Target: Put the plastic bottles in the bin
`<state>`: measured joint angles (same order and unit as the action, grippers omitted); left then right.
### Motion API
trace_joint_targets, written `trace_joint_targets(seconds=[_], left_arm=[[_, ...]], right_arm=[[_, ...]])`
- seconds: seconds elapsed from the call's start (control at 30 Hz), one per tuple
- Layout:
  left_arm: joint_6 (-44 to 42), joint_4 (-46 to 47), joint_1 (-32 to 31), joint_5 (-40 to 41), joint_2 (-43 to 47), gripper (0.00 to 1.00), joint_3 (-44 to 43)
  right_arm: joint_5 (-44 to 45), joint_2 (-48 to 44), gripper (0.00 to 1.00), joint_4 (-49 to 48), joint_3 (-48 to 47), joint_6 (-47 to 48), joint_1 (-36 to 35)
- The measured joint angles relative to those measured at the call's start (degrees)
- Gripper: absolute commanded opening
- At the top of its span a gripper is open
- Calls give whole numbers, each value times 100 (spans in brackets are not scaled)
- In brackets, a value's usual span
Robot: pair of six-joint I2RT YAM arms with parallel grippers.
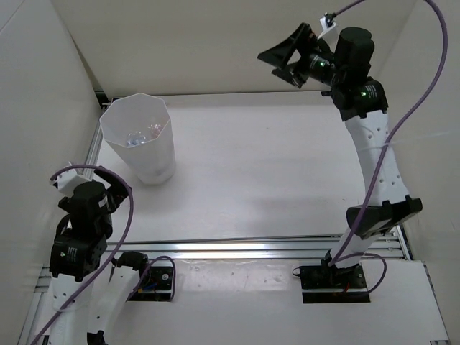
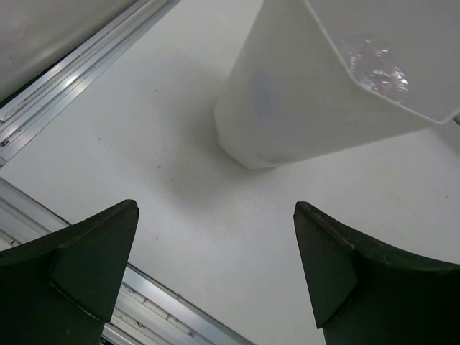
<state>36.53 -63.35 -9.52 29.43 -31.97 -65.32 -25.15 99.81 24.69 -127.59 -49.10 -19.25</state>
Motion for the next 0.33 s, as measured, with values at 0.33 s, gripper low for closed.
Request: trace_joint_targets(seconds=[0.33], left_arm=[[654, 1064, 0, 1952, -184, 100, 1552]], right_arm=[[-597, -841, 100, 2990, 1220, 761, 214]])
